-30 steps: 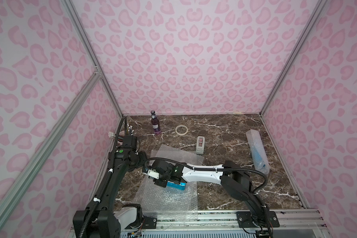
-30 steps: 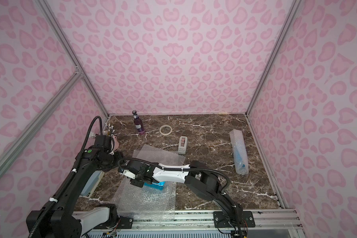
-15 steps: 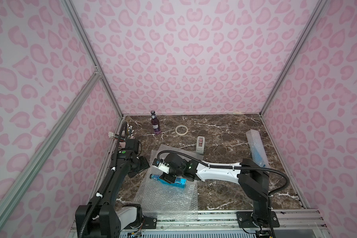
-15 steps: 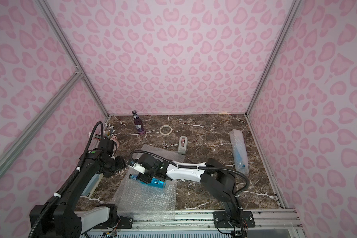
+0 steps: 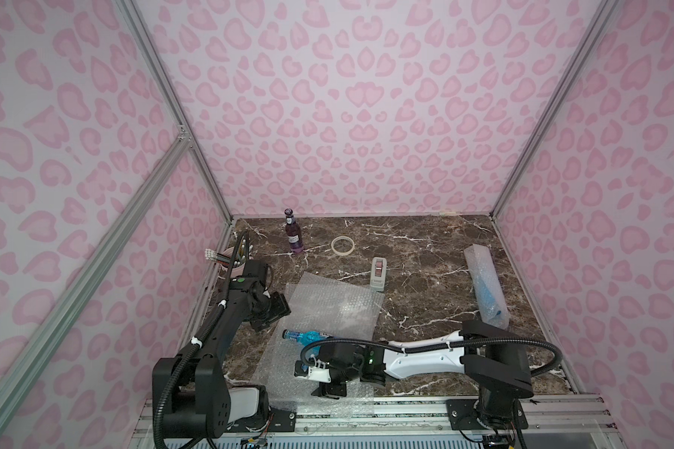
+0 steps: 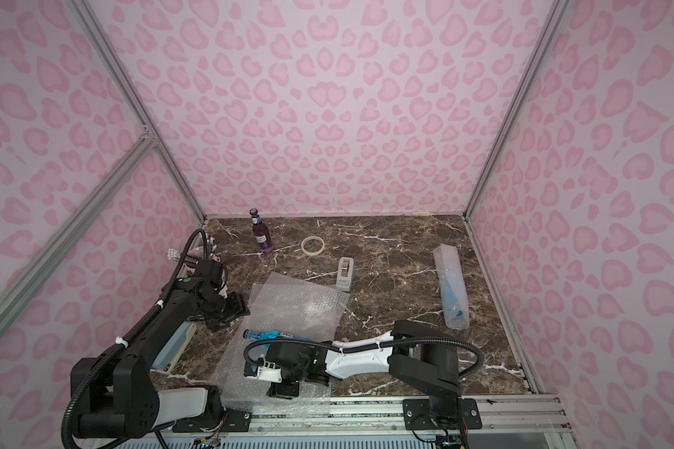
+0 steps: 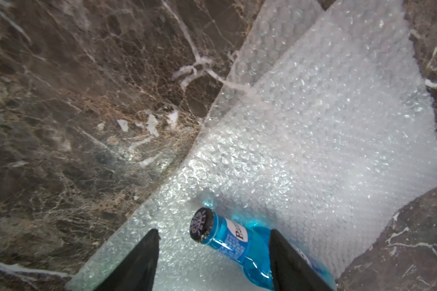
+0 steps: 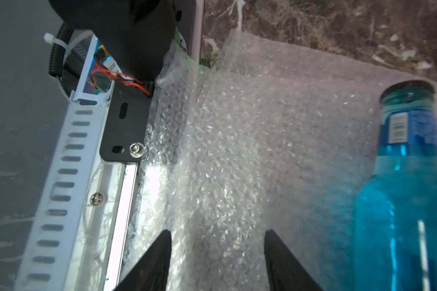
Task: Wrap wine bottles in bubble wrap
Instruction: Wrap the wine bottle in bubble wrap.
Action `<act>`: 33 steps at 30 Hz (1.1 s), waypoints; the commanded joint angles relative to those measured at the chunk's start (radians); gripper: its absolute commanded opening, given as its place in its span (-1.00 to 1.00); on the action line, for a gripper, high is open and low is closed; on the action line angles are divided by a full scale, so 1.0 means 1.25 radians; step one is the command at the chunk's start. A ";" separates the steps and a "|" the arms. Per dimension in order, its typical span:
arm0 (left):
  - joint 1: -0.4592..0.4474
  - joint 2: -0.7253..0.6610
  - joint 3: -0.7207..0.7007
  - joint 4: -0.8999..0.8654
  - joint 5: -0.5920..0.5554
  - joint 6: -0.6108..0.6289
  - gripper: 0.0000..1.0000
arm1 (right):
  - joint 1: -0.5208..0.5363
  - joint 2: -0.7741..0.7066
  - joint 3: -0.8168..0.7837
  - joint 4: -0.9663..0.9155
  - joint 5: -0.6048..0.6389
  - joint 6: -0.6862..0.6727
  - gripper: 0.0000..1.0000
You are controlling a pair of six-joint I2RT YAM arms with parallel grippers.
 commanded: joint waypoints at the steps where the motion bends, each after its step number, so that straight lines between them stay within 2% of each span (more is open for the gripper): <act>1: -0.012 0.002 0.000 0.017 0.026 0.006 0.41 | 0.014 0.025 0.010 0.037 0.010 -0.013 0.23; 7: -0.033 0.016 -0.003 0.032 0.027 0.002 0.41 | 0.022 0.042 0.029 0.040 0.010 -0.013 0.24; 12: -0.046 0.031 -0.002 0.041 0.026 -0.001 0.40 | 0.023 0.082 0.052 0.003 0.051 -0.023 0.13; 16: -0.051 0.037 0.003 0.040 0.018 0.003 0.40 | 0.023 0.093 0.058 -0.009 0.069 -0.022 -0.08; 24: -0.058 0.047 0.007 0.038 0.009 0.010 0.40 | 0.013 0.072 0.045 -0.014 0.065 -0.015 -0.68; 30: -0.058 0.051 0.016 0.033 0.003 0.014 0.40 | -0.002 0.044 0.035 -0.014 0.040 -0.009 -0.98; 33: -0.059 0.043 0.030 0.020 0.001 0.017 0.40 | -0.017 0.007 0.020 0.004 0.013 0.007 -1.00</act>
